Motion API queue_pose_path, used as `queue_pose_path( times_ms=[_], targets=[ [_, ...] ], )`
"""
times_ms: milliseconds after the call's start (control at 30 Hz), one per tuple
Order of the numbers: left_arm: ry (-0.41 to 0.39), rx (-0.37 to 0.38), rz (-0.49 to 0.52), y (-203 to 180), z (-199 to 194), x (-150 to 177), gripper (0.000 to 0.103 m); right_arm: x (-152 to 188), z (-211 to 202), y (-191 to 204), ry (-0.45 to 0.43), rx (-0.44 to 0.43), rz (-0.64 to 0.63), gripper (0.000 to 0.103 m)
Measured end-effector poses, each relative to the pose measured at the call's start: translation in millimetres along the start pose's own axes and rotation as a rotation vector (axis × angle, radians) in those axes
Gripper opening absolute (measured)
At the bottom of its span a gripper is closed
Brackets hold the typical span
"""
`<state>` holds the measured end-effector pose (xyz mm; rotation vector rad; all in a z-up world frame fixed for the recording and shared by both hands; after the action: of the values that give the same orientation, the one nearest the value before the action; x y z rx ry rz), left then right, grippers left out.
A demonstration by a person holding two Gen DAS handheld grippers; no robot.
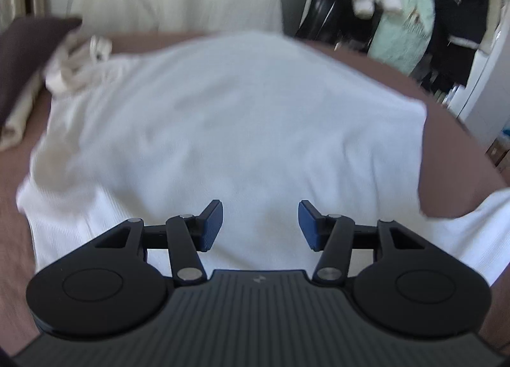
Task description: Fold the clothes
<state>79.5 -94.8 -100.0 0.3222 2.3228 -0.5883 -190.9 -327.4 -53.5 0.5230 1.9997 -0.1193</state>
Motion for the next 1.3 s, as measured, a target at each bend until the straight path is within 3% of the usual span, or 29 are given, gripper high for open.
queue_pose_path(
  times_ms=[100, 200, 300, 467, 567, 600, 633, 667, 733, 833, 900, 1000, 1033, 1133, 1200, 1267, 1300],
  targets=[
    [-0.032, 0.06, -0.059, 7.5, -12.4, -12.2, 0.052, -41.6, -15.0, 39.6, -0.112, -0.108, -0.076, 0.006],
    [-0.048, 0.101, -0.12, 16.7, -21.1, -18.6, 0.054, -80.9, -18.8, 80.7, -0.158, -0.209, -0.145, 0.006],
    [-0.056, 0.095, -0.139, 24.4, -21.7, -21.1, 0.054, -124.8, -19.1, 124.4, -0.202, -0.35, -0.175, 0.006],
    [-0.061, 0.088, -0.168, 36.7, -20.0, -23.5, 0.054, -160.8, -14.2, 215.6, -0.257, -0.547, -0.276, 0.006],
    [-0.042, 0.074, -0.18, 44.1, -12.3, -21.0, 0.054, -153.4, 18.4, 267.1, -0.182, -0.565, -0.393, 0.01],
    [-0.031, 0.063, -0.185, 47.4, -8.7, -19.7, 0.054, -148.1, 33.2, 282.9, -0.134, -0.562, -0.433, 0.015],
    [-0.016, 0.049, -0.198, 52.0, -4.6, -18.8, 0.054, -137.4, 53.2, 292.1, -0.055, -0.578, -0.466, 0.031],
    [-0.004, 0.042, -0.217, 57.6, -1.2, -17.7, 0.054, -126.5, 73.3, 300.6, 0.027, -0.596, -0.499, 0.038],
    [0.013, 0.046, -0.264, 70.3, 3.4, -15.7, 0.054, -111.1, 105.8, 294.5, 0.119, -0.609, -0.49, 0.039],
    [0.036, 0.067, -0.351, 90.4, 10.1, -14.4, 0.054, -91.8, 136.5, 258.5, 0.157, -0.565, -0.428, 0.043],
    [0.059, 0.092, -0.42, 103.8, 15.6, -13.4, 0.054, -80.4, 151.9, 226.5, 0.16, -0.485, -0.418, 0.043],
    [0.103, 0.122, -0.509, 116.6, 23.4, -9.3, 0.054, -52.4, 160.4, 174.2, 0.179, -0.32, -0.567, 0.043],
    [0.116, 0.123, -0.513, 116.1, 25.2, -8.3, 0.054, -42.3, 161.8, 161.9, 0.208, -0.301, -0.624, 0.043],
    [0.173, 0.116, -0.479, 103.5, 29.8, -4.4, 0.054, -19.7, 163.5, 137.9, 0.286, -0.302, -0.716, 0.043],
    [0.271, 0.11, -0.458, 85.2, 32.4, 7.4, 0.056, -9.7, 163.5, 132.7, 0.308, -0.31, -0.727, 0.044],
    [0.367, 0.127, -0.436, 62.8, 39.7, 23.3, 0.058, -2.0, 168.6, 132.4, 0.345, -0.387, -0.73, 0.047],
    [0.383, 0.139, -0.404, 51.4, 43.1, 30.5, 0.064, 0.5, 171.4, 133.7, 0.361, -0.436, -0.732, 0.048]
  ],
)
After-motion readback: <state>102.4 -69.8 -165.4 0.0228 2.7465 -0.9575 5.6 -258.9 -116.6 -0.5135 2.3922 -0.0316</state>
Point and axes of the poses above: each gripper's, at about its wrist camera, not at the fingertips, and z roughly the way its jaws point, y to its left, x to its underside, the point moved 6 cm from there along z, roughly the way its jaws point, and after that the axes turned 9 degrees about -z, right-handed, at the moved point
